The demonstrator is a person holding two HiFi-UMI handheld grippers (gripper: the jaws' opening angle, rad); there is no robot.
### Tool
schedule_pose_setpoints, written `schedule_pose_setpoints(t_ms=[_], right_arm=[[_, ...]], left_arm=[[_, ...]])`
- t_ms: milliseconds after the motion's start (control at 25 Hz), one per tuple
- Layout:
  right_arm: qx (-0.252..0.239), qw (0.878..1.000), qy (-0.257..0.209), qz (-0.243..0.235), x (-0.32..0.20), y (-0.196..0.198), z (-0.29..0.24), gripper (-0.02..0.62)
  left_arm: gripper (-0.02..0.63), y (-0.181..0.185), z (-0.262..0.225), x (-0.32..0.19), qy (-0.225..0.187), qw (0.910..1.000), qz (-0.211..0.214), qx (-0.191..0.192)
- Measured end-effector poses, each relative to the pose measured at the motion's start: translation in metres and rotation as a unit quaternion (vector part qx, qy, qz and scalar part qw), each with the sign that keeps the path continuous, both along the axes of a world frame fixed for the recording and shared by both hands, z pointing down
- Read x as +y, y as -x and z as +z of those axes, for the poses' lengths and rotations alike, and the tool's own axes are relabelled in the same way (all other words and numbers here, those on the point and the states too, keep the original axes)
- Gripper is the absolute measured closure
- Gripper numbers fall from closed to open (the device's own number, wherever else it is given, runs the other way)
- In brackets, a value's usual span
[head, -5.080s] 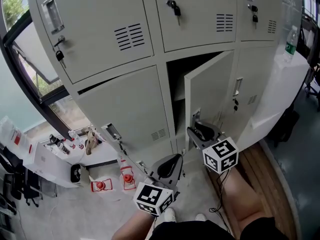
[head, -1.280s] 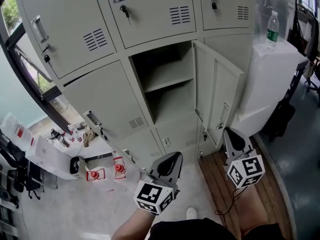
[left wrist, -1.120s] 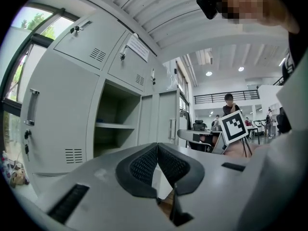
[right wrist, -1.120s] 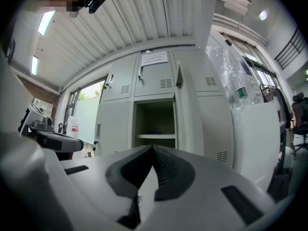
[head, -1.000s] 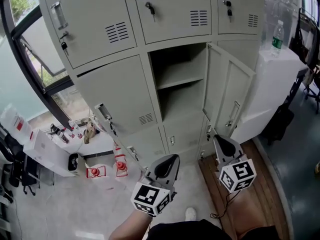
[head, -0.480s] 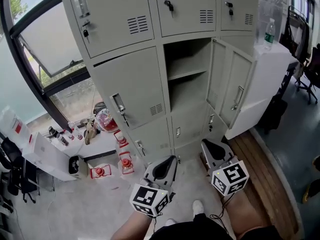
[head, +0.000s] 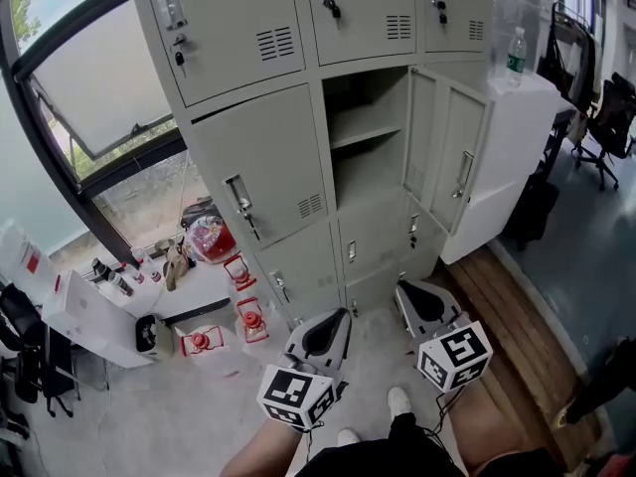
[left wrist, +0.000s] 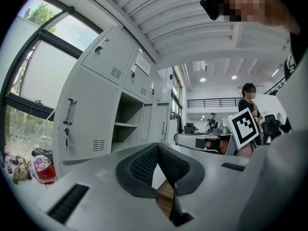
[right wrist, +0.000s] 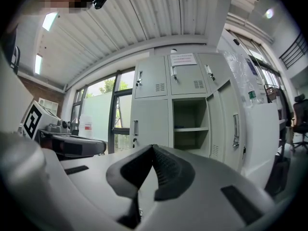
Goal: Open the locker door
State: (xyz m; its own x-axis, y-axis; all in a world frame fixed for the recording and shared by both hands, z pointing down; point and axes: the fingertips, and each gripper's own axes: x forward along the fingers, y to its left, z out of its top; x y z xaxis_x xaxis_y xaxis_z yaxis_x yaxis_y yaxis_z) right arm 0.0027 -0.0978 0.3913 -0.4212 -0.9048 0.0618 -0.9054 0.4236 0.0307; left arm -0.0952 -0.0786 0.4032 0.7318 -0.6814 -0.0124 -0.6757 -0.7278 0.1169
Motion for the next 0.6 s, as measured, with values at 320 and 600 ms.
schedule_pose_setpoints(t_ms=[320,600], right_arm=[[0.003,1.0,-0.002,0.007,0.014,0.004,-0.001,0.541],[0.002,1.0,-0.002,0.006,0.017,0.008,-0.001,0.541]], left_arm=[[0.589,0.001,-0.003,0.01,-0.006,0.9999,0.012,0.0],[0.589,0.005,-0.005,0.011,-0.009,0.9999,0.012,-0.001]])
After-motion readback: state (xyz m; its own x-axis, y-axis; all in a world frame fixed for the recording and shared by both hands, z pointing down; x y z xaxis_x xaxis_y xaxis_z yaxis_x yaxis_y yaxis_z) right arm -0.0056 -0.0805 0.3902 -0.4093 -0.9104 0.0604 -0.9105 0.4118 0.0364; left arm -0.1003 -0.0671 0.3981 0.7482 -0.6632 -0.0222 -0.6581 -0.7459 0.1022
